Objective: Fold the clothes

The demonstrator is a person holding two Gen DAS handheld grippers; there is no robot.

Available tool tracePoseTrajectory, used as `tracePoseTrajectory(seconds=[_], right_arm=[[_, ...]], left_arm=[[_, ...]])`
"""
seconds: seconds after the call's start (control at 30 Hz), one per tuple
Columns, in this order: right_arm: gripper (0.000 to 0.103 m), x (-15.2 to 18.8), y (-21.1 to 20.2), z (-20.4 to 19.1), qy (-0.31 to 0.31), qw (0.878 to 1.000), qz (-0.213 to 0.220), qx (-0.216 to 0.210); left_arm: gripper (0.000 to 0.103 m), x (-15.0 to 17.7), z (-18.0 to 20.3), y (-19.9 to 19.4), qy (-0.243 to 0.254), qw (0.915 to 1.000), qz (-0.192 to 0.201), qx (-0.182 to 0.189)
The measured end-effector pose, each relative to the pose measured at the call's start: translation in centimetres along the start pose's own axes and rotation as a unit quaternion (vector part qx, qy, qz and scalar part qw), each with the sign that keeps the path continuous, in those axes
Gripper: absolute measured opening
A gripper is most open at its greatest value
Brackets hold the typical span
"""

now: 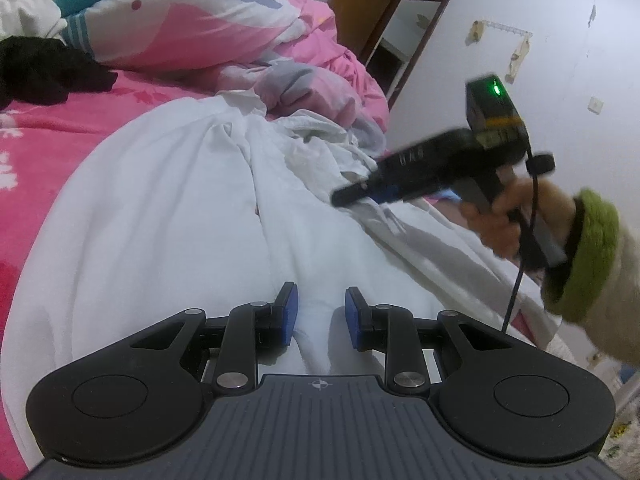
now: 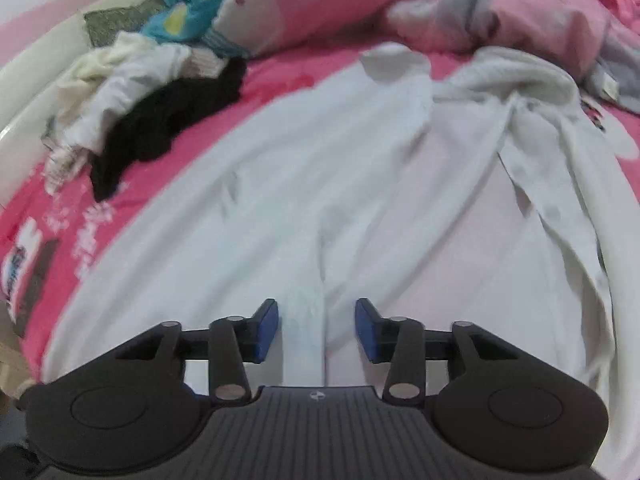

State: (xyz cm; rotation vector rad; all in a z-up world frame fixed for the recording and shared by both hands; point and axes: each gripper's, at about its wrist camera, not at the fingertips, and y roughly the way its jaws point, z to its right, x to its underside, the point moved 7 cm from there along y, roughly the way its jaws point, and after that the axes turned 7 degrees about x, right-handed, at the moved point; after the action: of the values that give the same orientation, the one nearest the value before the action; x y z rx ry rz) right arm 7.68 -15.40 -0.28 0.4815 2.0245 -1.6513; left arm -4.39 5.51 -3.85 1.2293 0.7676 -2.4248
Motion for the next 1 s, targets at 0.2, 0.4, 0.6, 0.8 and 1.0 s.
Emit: tracePoseTrajectory(seconds=[0.2, 0.4, 0.6, 0.8, 1.0], right_arm=[[0.005, 1.2, -2.7, 5.0, 0.164, 0.984, 0.057, -0.027], [0.011, 4.9, -4.9, 8.0, 0.254, 0.963, 0.047, -0.074], [0.055, 9.0, -8.2, 5.9, 0.199, 0.976, 0.027, -0.086], [0.041, 12.1, -9.1, 3.7, 0.125, 0.989, 0.026, -0.070], [0.013, 13.5, -10.3, 2.4, 0.076, 0.994, 0.046, -0.059]], left_arm=[[0.026, 0.1, -0.1, -0.4, -0.001, 1.0000, 0.003, -0.002], [0.026, 0.0, -0.3, -1.1, -0.030, 0.9995, 0.006, 0.000], [0.030, 0.1, 0.4, -2.9, -0.062, 0.9980, 0.003, -0.005], [0.030, 1.6, 2.3, -4.1, -0.076, 0.9962, -0.031, -0.028], [0.030, 3.3, 4.8, -3.3, -0.056, 0.9936, -0.075, -0.063]])
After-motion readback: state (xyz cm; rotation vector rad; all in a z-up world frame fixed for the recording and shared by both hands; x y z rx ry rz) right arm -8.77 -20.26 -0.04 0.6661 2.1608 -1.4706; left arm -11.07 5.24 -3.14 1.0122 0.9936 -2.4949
